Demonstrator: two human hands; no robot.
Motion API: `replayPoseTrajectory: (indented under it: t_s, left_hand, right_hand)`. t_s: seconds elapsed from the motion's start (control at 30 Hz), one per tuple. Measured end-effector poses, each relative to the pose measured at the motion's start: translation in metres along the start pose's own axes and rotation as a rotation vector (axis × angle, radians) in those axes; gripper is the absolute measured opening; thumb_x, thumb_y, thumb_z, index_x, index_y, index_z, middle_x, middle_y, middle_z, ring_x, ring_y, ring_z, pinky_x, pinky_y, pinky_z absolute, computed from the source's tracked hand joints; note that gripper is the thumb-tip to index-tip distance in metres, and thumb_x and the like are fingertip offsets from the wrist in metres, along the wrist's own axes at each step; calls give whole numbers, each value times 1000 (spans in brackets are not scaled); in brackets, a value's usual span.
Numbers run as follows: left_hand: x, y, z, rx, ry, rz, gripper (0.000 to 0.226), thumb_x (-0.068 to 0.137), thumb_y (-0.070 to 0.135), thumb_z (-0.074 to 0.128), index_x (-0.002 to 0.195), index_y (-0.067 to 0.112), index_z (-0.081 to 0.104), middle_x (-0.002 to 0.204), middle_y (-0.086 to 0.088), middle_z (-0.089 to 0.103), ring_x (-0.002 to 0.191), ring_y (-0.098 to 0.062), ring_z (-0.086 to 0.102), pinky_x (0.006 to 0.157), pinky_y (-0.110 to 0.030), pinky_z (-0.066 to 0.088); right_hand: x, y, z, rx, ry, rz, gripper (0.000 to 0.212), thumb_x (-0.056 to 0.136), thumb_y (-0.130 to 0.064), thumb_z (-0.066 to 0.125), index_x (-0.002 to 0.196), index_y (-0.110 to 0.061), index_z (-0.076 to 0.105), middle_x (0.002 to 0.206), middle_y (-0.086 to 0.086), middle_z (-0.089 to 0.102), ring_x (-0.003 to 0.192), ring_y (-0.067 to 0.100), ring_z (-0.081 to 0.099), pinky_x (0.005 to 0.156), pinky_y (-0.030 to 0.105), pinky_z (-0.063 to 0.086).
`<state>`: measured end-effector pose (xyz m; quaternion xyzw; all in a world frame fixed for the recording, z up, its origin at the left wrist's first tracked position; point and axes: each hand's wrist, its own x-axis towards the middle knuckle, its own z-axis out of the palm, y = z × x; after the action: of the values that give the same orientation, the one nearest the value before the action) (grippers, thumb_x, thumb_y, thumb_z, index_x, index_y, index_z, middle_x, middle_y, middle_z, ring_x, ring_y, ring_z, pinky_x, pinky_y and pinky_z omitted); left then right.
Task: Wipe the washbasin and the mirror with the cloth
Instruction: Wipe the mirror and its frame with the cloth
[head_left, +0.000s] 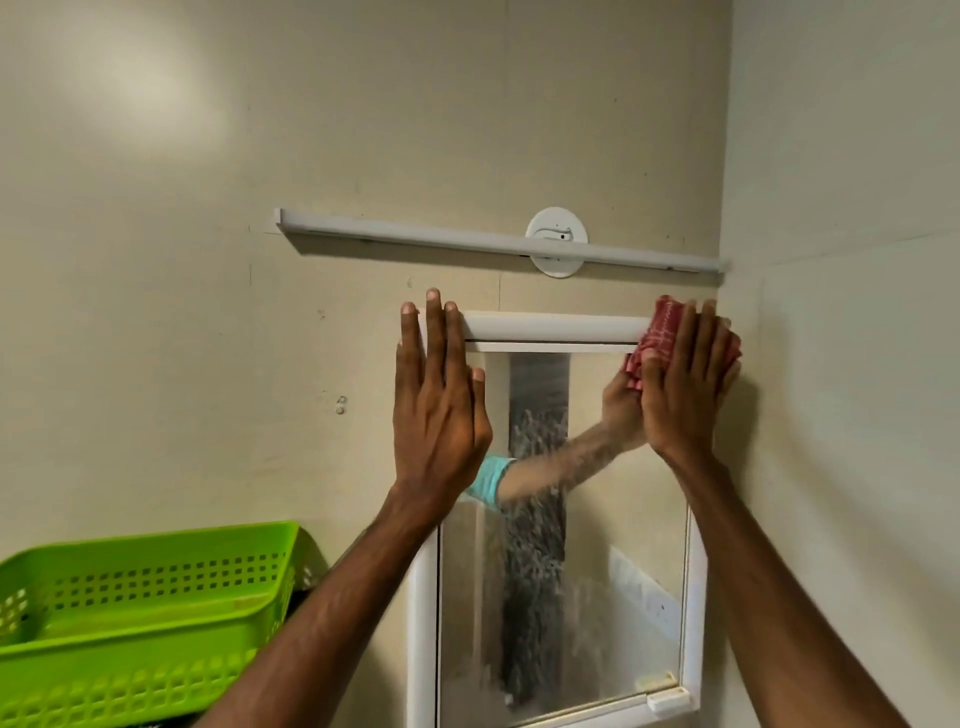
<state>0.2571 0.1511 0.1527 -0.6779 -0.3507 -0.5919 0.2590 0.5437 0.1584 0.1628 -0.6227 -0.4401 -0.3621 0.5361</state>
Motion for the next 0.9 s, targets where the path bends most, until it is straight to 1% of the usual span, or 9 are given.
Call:
replayPoseTrajectory:
  t_s: [0.07,0.1,0.13,0.2,0.27,0.43,0.57,0.7,0.9]
  left_hand:
    - [0,2,1,37,-4,-17,64,106,25,34,161,4,9,170,-14,-1,158,-31,-5,127,-51,12]
    - [-1,3,2,52,-3,-20,64,106,26,33,161,4,9,170,-14,-1,158,-30,-4,127,-51,12]
    - [-1,3,3,67,-1,-19,64,106,26,33,161,5,8,170,-13,-1,158,-30,-4,127,-51,12]
    - [-2,3,5,90,7,-12,64,106,26,34,161,5,8,170,-13,-1,158,-29,-4,127,-50,13]
    - [-2,2,5,98,19,-4,64,106,25,34,161,5,7,170,-13,-1,158,-29,-4,127,-50,13]
    - [-4,3,7,124,36,-1,64,106,26,33,161,6,6,170,-12,-2,158,-28,-4,128,-49,12]
    - [0,0,5,132,55,-12,63,107,26,32,161,6,6,170,-11,-1,158,-27,-3,128,-49,12]
    - [-5,-1,8,113,34,2,63,107,27,31,161,7,7,170,-11,1,158,-28,-3,127,-49,12]
    - [-4,1,7,90,66,11,62,106,26,32,161,7,10,170,-11,4,158,-27,0,127,-49,14]
  right_hand:
    - [-6,-21,4,22,29,59,73,105,-53,13,168,-16,5,176,10,2,163,31,-1,128,64,7]
    - [-13,-32,6,14,32,12,73,106,-54,12,168,-15,5,176,11,2,163,32,-1,129,63,5]
    - [-19,-39,7,-2,25,-92,73,107,-54,11,168,-14,6,176,12,1,163,32,-1,130,61,3]
    - [-26,-38,6,0,-1,-319,71,108,-51,19,168,-13,9,176,11,2,163,31,-1,131,59,1]
    - [-14,-21,2,18,1,-390,70,107,-47,26,167,-14,13,176,10,5,164,29,1,130,61,4]
    - [14,21,0,-13,42,-145,68,107,-48,20,168,-20,11,177,5,8,164,23,2,130,59,9]
    - [-27,22,15,-53,110,-92,66,108,-42,23,168,-18,12,177,4,6,164,20,1,131,56,11]
    - [-71,34,19,-49,76,-85,66,107,-43,23,167,-16,18,176,5,14,163,23,9,131,56,12]
    - [-15,26,9,11,78,-77,69,107,-45,26,168,-17,11,176,5,10,164,21,3,131,56,9]
